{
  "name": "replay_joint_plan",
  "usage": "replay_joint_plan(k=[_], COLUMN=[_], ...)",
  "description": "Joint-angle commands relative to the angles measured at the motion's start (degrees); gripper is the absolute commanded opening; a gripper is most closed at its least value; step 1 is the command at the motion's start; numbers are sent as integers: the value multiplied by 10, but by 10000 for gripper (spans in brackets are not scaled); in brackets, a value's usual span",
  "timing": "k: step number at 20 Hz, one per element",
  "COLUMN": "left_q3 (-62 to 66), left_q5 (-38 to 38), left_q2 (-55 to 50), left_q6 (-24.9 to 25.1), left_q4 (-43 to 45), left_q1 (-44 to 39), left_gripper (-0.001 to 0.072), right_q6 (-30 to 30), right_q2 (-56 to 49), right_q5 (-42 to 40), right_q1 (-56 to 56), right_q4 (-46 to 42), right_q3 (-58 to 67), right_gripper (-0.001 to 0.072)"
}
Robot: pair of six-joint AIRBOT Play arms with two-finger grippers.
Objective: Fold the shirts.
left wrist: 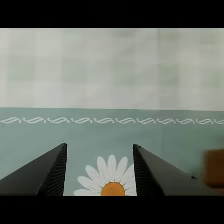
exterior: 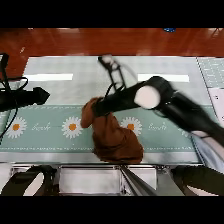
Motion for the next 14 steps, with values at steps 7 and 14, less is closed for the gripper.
replay_joint_plan(k=[7, 14], left_q3=[-2, -161], left_q5=[-95, -116], left_q2=[-12, -129], left_q6=[6, 89], left_q4=[-31, -304], left_q1=[4, 82], left_gripper=[506, 506], right_q6=[-66, -43], right_q2=[79, 354], right_q5=[62, 180], right_q1=[-230, -550], right_q4=[71, -66], right_q3=[-42, -278], right_gripper=[406, 405])
